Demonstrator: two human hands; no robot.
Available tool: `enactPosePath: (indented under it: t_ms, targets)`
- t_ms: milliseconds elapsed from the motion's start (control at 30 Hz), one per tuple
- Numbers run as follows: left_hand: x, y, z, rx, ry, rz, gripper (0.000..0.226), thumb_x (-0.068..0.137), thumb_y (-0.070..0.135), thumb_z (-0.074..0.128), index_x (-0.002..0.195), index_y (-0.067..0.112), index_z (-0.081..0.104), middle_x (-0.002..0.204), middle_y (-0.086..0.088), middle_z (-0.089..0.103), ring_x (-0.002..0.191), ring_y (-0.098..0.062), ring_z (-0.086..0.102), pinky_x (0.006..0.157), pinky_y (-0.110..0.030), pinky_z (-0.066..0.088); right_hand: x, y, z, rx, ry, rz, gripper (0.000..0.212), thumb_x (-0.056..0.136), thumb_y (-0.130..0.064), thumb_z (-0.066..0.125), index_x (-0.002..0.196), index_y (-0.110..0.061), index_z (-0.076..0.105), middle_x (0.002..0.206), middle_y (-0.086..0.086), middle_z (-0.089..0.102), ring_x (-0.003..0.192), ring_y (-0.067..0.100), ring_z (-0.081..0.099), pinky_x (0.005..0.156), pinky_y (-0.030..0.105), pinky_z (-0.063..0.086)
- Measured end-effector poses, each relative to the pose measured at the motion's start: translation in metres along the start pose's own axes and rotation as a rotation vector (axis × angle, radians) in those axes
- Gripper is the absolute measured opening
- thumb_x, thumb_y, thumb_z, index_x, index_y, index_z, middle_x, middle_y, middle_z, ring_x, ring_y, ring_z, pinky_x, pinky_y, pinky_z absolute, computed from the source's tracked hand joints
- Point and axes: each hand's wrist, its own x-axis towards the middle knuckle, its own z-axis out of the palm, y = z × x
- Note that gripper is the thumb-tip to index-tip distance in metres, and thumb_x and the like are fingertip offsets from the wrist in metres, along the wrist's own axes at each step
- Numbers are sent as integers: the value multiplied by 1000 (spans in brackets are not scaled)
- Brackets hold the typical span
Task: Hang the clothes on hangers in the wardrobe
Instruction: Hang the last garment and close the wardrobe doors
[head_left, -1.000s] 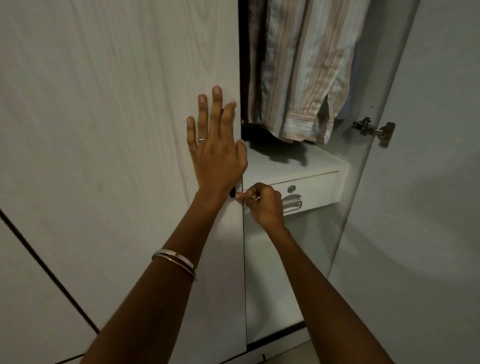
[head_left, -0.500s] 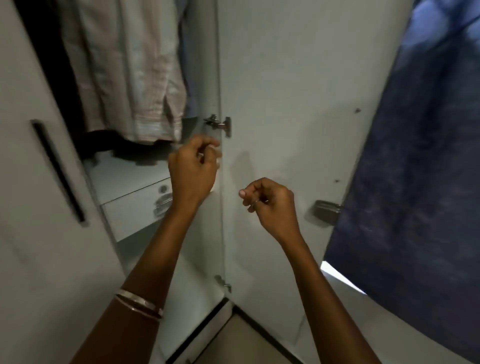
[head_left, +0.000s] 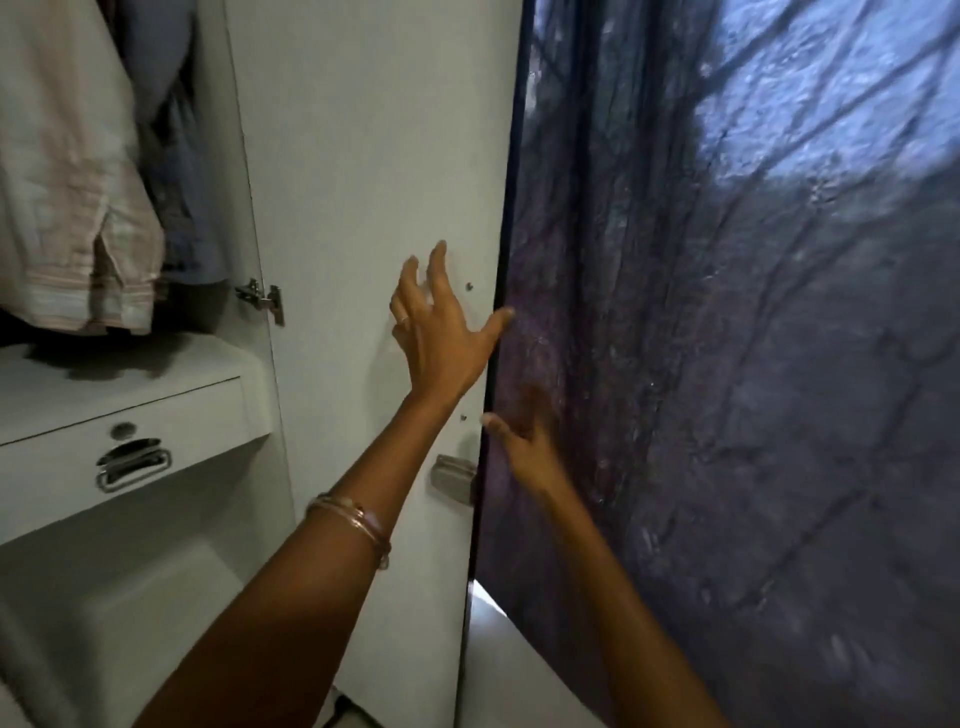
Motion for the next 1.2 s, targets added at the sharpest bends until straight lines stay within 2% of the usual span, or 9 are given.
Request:
enactPosePath:
  t_ms: [133, 333, 433, 633, 733, 800, 933, 1000, 1200]
  targets:
    - [9, 2, 30, 47, -136, -104, 121, 65, 75, 62, 147, 35, -17, 155, -16, -21, 142, -46, -6, 106, -68, 14, 30, 24, 22, -73, -116, -90, 85, 84, -47, 68, 149, -10, 28, 149, -1, 36, 137, 12, 34, 118, 35, 25]
    - [5, 6, 28, 51, -106, -74, 117, 72, 70, 61, 146, 34, -22, 154, -16, -26, 140, -48, -14, 104, -70, 14, 39, 40, 39, 46, 45, -176, 73, 81, -64, 55, 141, -26, 38, 137, -6, 49, 127, 3, 44, 111, 29, 33]
    - [-2, -3, 8, 44, -70, -36, 116, 74, 54, 69, 147, 35, -19, 156, -15, -19, 143, -43, -7, 108, -64, 17, 25, 32, 38, 295, -17, -194, 33, 89, -56, 53, 114, -33, 53, 102, -9, 60, 89, -6, 56, 83, 15, 45]
    - [-21, -39, -80, -70, -57, 101, 113, 66, 37, 68, 150, 35, -7, 160, 0, 10, 146, -25, 13, 114, -53, 25, -1, -2, 75, 379, -335, -273, 25, 97, -31, 51, 83, -11, 57, 64, -12, 55, 59, 1, 52, 55, 17, 44]
    - [-29, -61, -137, -165, -58, 102, 103, 67, 22, 67, 151, 34, 10, 143, 17, 41, 119, -3, 53, 96, -29, 50, -21, -22, 117, 363, -467, -346, 28, 98, -16, 49, 71, -13, 56, 57, -8, 56, 53, 6, 52, 54, 20, 44]
    - [-34, -84, -176, -154, -30, 89, 86, 72, 8, 67, 147, 24, 27, 117, 26, 52, 90, 16, 57, 76, -5, 46, -36, -34, 156, 331, -487, -406, 31, 96, -26, 52, 66, -18, 56, 54, -6, 56, 51, 10, 54, 52, 27, 45]
    - [-38, -131, -250, 14, 82, 140, 50, 78, 29, 59, 125, 14, 53, 98, 12, 64, 87, 1, 62, 77, -24, 54, -60, -60, 236, 218, -398, -614, 33, 95, -37, 48, 64, -26, 50, 53, -12, 48, 51, 6, 51, 51, 21, 42]
    - [-35, -158, -281, 225, 181, 203, 57, 79, 41, 58, 129, 14, 53, 108, 8, 63, 100, -6, 57, 88, -32, 49, -68, -71, 272, 191, -356, -668, 30, 96, -40, 45, 69, -27, 50, 57, -18, 47, 54, 2, 51, 53, 11, 38]
    - [-21, -205, -335, 875, 462, 190, 88, 75, 78, 46, 147, 31, 28, 155, -7, 25, 143, -27, 16, 108, -57, 12, -71, -76, 352, 114, -224, -736, 54, 98, -56, 33, 78, -12, 59, 61, -2, 57, 54, 10, 55, 50, 26, 48]
